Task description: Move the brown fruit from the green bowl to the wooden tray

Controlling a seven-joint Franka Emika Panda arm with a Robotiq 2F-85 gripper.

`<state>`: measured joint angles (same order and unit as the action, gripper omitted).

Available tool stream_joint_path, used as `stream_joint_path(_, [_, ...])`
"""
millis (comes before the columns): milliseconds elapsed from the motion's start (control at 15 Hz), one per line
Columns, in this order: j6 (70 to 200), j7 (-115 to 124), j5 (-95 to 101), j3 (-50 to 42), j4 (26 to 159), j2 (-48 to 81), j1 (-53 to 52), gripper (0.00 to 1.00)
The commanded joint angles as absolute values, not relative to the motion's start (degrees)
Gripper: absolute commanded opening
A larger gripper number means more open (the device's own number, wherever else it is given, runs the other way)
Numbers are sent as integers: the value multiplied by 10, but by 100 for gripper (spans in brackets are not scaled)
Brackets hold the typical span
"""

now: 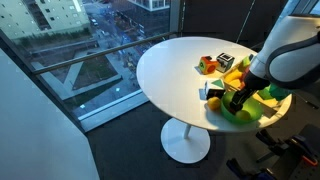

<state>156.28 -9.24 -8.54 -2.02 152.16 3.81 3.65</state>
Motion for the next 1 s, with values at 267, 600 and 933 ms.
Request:
stream_joint_path(267, [1501,-107,-96,-31,1521,-24,42,28])
stream_joint_path(600, [1491,-106,-96,-34,1523,-41,37,28])
stream_joint_path(933, [1475,-104,-94,-41,1518,-63,39,28])
